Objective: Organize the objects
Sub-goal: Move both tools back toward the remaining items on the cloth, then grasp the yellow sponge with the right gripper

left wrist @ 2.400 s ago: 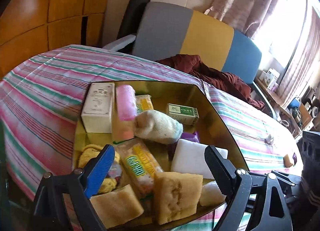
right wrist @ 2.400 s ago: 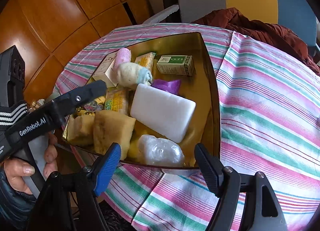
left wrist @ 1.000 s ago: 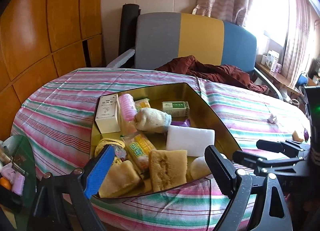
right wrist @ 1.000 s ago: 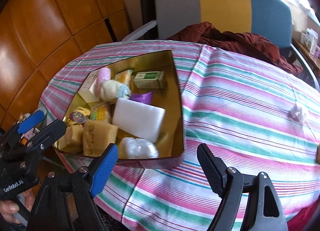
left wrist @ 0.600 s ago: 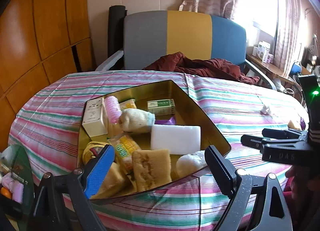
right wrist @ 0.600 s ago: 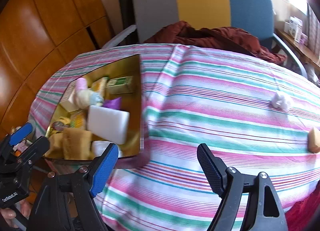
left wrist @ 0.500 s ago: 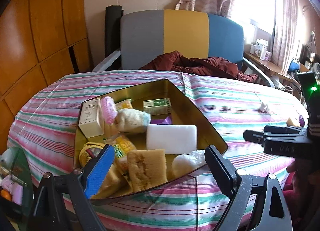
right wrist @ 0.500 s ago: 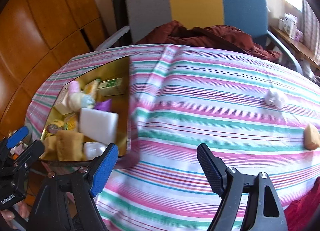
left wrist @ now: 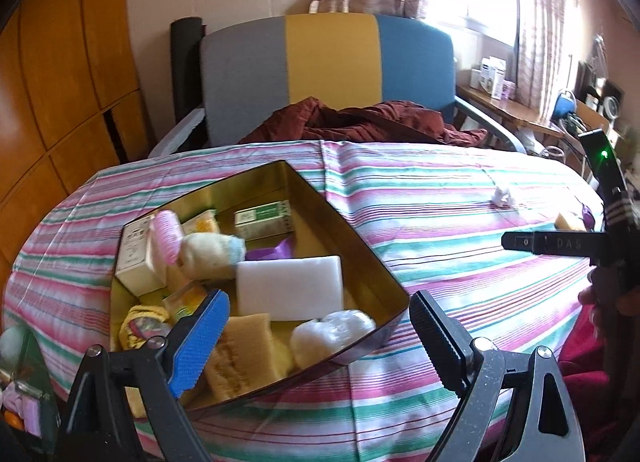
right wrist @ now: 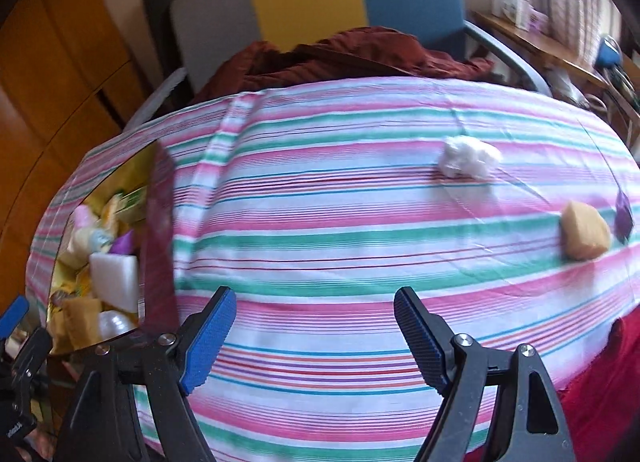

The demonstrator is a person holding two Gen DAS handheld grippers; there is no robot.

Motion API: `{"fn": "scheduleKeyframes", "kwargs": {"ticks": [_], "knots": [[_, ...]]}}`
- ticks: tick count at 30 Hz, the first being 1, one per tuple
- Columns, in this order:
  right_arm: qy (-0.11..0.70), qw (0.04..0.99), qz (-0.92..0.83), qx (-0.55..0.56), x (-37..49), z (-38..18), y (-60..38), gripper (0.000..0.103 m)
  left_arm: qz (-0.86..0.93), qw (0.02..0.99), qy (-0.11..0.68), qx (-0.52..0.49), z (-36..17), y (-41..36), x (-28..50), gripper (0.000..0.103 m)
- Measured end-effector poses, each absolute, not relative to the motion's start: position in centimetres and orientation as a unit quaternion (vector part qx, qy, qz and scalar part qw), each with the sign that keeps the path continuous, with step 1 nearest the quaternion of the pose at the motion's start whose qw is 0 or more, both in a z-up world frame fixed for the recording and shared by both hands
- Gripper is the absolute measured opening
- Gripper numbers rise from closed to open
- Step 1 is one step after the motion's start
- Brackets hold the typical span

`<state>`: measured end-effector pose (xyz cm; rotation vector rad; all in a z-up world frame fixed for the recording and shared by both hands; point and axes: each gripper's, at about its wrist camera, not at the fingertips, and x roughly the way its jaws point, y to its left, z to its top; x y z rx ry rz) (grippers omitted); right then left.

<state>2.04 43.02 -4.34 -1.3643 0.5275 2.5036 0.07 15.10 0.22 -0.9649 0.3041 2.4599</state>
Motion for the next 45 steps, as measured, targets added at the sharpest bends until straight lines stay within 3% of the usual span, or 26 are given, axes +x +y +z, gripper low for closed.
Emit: {"fn": "scheduleKeyframes", "kwargs": {"ticks": [25, 29, 37, 38, 40, 41, 45], "knots": [[0.300, 0.365, 0.769, -0.431, 9.5, -4.6, 67.1, 0.084, 0.852, 0.343, 0.163, -0.359, -1.2, 25.6, 0.6, 0.092], [0.308, 0.375, 0.756, -0.439, 9.5, -5.7, 68.9, 0.085, 0.844, 0.356, 0.165, -0.366, -1.4, 27.6, 0.2, 0.092], [0.250, 0.329, 0.760, -0.501, 5.8, -8.2, 67.8, 0.085, 0.827, 0.384, 0.174, -0.372, -1.5, 32.3, -0.2, 0.092], [0.244, 0.320, 0.763, -0.506, 5.4, -8.5, 67.7, 0.084, 0.823, 0.389, 0.173, -0.376, -1.6, 33.0, -0.4, 0.092], [0.229, 0.308, 0.771, -0.508, 5.0, -8.4, 67.1, 0.066, 0.819, 0.392, 0.175, -0.381, -1.8, 34.4, -0.8, 0.092], [0.218, 0.308, 0.773, -0.509, 4.9, -8.2, 66.8, 0.062, 0.816, 0.394, 0.175, -0.385, -1.9, 35.3, -1.1, 0.092], [0.206, 0.303, 0.782, -0.504, 5.0, -7.6, 66.3, 0.058, 0.806, 0.399, 0.173, -0.402, -2.6, 38.1, -2.2, 0.092]]}}
